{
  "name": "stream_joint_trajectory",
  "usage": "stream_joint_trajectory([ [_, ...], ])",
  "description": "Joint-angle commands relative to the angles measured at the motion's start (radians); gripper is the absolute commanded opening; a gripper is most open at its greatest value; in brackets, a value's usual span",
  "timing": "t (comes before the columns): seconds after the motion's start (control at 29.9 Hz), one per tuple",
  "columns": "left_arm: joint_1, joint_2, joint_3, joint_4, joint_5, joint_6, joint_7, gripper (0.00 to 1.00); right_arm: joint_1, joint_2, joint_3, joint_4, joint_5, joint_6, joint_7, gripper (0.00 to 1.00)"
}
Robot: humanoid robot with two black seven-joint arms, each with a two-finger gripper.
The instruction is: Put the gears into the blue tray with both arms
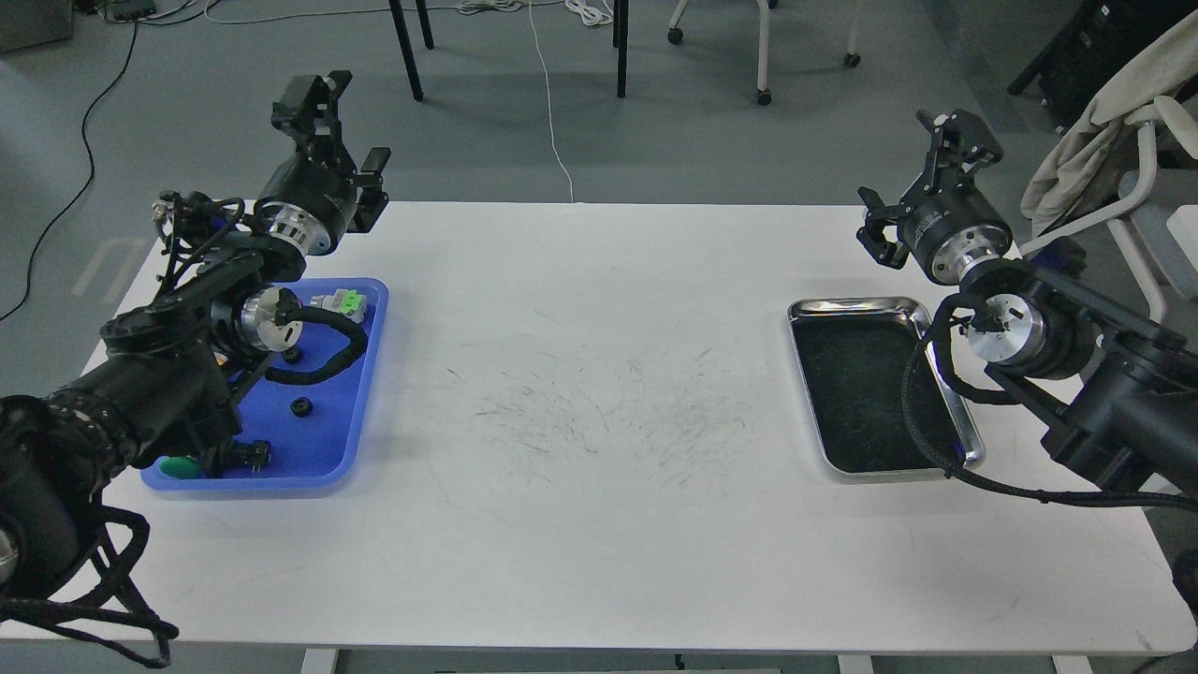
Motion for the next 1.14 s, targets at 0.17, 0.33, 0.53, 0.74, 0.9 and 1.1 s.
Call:
stream_joint_trajectory([
  [0.17,-0.001,-0.005,0.002,0.026,0.002,-0.001,0.000,0.99,0.035,0.024,0.015,-0.022,0.000,-0.014,0.003,0.99],
  [0.33,0.011,0.004,0.002,0.032,0.002,-0.003,0.000,0.99,0.030,0.016,0.026,-0.033,0.000,-0.012,0.001,0.99],
  [0.53,0.016,-0.007,0.000,0.032,0.001,0.000,0.000,0.99,0.020,0.011,0.013,-0.043,0.002,-0.015,-0.003,0.99],
  [0.74,0.017,0.003,0.002,0.032,0.002,-0.003,0.000,0.99,0.010,-0.032,0.013,-0.040,0.005,-0.017,-0.006,0.99],
  [0.9,0.017,-0.004,0.000,0.032,0.002,-0.001,0.000,0.99,0.007,-0.032,0.013,-0.033,0.002,-0.014,-0.002,0.99],
  [1.1,0.019,-0.002,0.000,0.032,0.002,-0.001,0.000,0.99,0.009,-0.030,0.015,-0.036,0.002,-0.012,0.009,0.99],
])
